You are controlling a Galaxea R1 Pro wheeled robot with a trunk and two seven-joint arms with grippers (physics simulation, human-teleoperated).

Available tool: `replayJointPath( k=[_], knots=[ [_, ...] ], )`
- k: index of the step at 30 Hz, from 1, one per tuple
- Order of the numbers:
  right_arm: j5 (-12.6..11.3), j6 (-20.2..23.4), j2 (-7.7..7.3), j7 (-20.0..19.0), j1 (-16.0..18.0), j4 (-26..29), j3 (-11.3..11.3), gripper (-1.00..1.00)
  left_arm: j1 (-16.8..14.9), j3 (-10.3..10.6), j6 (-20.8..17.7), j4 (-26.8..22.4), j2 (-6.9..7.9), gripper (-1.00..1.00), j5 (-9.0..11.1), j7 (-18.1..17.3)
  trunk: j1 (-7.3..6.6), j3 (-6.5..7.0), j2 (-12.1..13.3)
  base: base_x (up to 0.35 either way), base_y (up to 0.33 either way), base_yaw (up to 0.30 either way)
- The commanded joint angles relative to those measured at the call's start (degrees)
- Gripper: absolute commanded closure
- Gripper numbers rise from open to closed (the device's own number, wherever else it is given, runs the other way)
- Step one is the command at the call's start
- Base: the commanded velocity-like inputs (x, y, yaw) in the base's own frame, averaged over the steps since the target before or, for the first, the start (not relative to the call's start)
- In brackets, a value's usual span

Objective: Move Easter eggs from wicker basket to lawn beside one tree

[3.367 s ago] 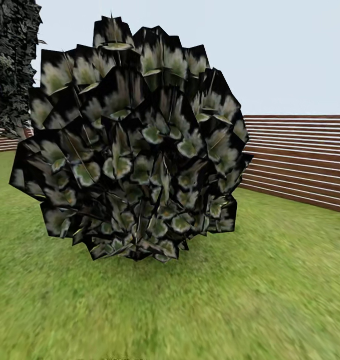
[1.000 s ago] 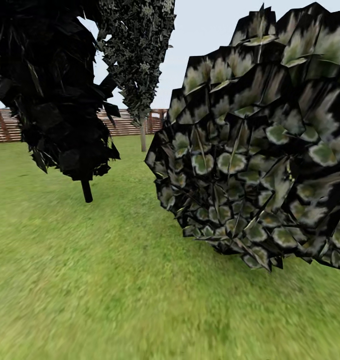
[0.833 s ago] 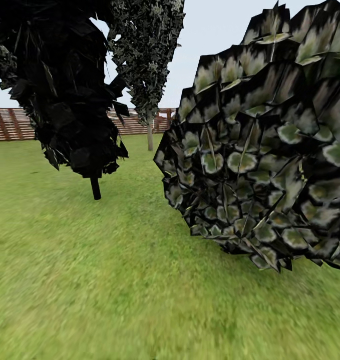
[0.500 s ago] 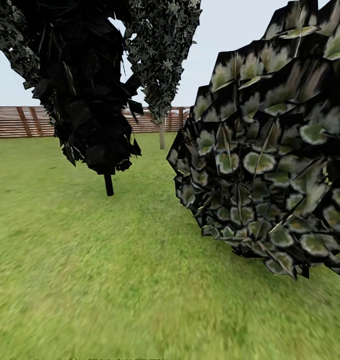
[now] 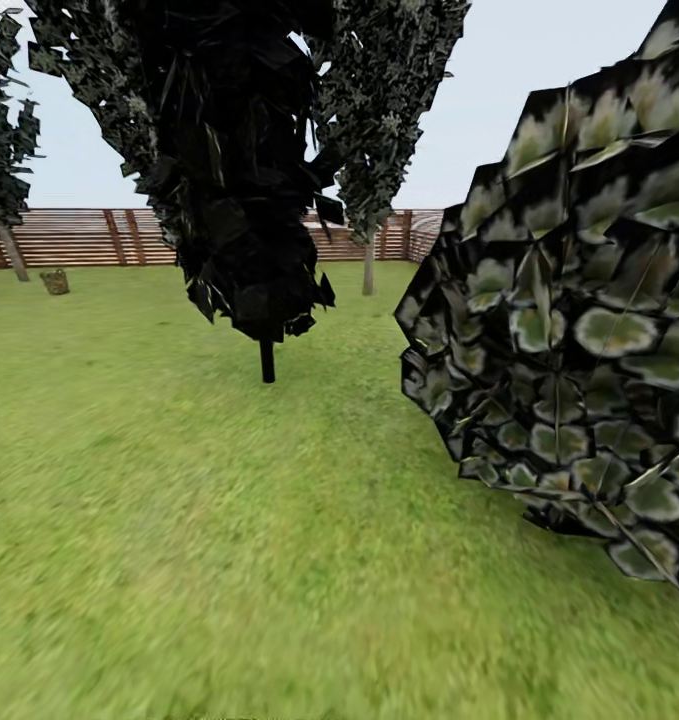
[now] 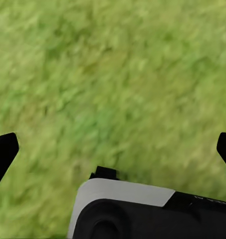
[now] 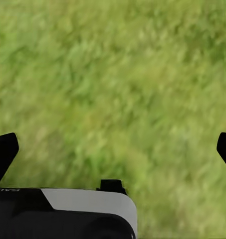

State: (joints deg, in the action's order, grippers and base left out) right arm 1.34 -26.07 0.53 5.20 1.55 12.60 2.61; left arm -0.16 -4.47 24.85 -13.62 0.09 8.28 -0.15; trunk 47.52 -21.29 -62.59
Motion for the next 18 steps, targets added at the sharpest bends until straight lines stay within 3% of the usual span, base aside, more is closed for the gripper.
replayJointPath(
  k=[1,9,18],
  knots=[
    [0.15,-0.12,0.00,0.51,0.03,-0.03,0.29,-1.00,-0.02,0.07,0.11,0.00,0.00,-1.00,0.35,-0.02,0.01,-0.10,-0.04,0.092,0.301,0.251],
    [0.15,-0.12,0.00,0.51,0.03,-0.03,0.29,-1.00,-0.02,0.15,-0.01,0.04,0.00,-1.00,0.41,-0.02,0.01,-0.44,-0.04,0.191,0.271,0.252],
    [0.90,-0.12,0.00,0.51,0.03,-0.11,0.29,-1.00,-0.02,0.15,-0.07,0.02,0.02,-1.00,0.42,0.02,0.01,-0.78,-0.04,0.303,0.140,0.257]
  ],
)
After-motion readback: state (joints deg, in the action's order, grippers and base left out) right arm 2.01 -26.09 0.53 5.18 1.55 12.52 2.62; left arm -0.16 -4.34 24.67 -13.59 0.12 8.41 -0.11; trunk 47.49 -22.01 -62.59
